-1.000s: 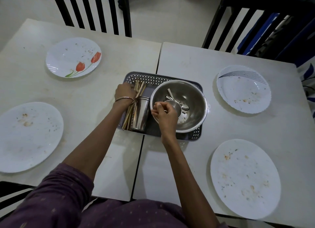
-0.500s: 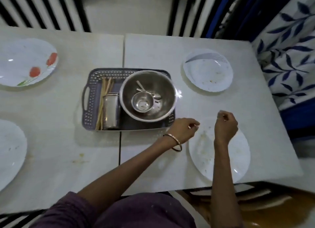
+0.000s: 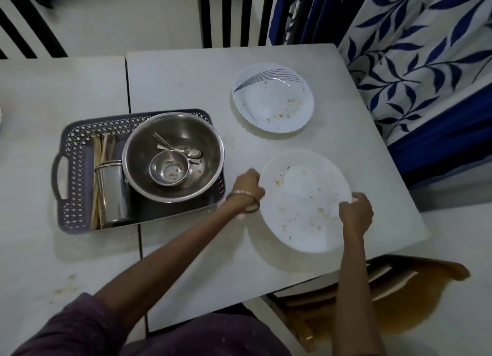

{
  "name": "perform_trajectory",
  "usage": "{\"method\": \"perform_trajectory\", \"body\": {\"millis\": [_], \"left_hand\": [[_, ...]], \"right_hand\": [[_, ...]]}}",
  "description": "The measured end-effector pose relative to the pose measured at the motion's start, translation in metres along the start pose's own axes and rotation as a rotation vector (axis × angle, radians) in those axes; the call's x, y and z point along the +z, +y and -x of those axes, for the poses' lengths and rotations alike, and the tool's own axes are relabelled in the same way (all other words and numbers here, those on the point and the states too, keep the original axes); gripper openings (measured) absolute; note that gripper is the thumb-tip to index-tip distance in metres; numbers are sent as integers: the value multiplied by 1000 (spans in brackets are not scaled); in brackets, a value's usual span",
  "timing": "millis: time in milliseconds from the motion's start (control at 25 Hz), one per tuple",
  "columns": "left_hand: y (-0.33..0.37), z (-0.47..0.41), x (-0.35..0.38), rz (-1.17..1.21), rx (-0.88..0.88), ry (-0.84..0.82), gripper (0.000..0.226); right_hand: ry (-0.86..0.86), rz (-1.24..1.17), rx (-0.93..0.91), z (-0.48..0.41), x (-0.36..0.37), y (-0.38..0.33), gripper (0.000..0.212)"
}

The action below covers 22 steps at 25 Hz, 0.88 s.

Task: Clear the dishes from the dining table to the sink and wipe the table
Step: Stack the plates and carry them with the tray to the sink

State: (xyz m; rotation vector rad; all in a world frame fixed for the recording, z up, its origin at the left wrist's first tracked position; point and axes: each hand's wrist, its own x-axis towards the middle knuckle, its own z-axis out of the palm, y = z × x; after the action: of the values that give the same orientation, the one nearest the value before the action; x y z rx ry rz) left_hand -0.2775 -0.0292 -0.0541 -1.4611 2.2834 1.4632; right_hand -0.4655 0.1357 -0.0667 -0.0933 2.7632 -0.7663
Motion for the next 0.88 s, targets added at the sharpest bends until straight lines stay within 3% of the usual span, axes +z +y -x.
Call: {"method": "perform_trajectory", "body": {"millis": [160,280,400,480,600,720,880], "left_hand": [[52,-81,-83,-90,99,228,33],[64,-147,-128,-141,4,360,33],[54,-191,-140,-167,-130,401,29],[49,-216,-139,-165,-172,402,27],[46,-245,-138,-197,-176,393,25],[52,-258,-135,-288,-143,407,26],[57,-260,-126,-397,-133,408,29]], "right_hand": [[-41,-125,-179,-58,4,-86,32],[-142,-149,-276,-94,33,-160,14],[-161,-115,-316,-112,75,-206,34],[-126,-94,-324,-125,99,-217,41],[-49,-30,-336,-135,122,-219,21],[14,34,-362,-140,136,-225,32],[67,175,-362,-141,147,-229,31]]}}
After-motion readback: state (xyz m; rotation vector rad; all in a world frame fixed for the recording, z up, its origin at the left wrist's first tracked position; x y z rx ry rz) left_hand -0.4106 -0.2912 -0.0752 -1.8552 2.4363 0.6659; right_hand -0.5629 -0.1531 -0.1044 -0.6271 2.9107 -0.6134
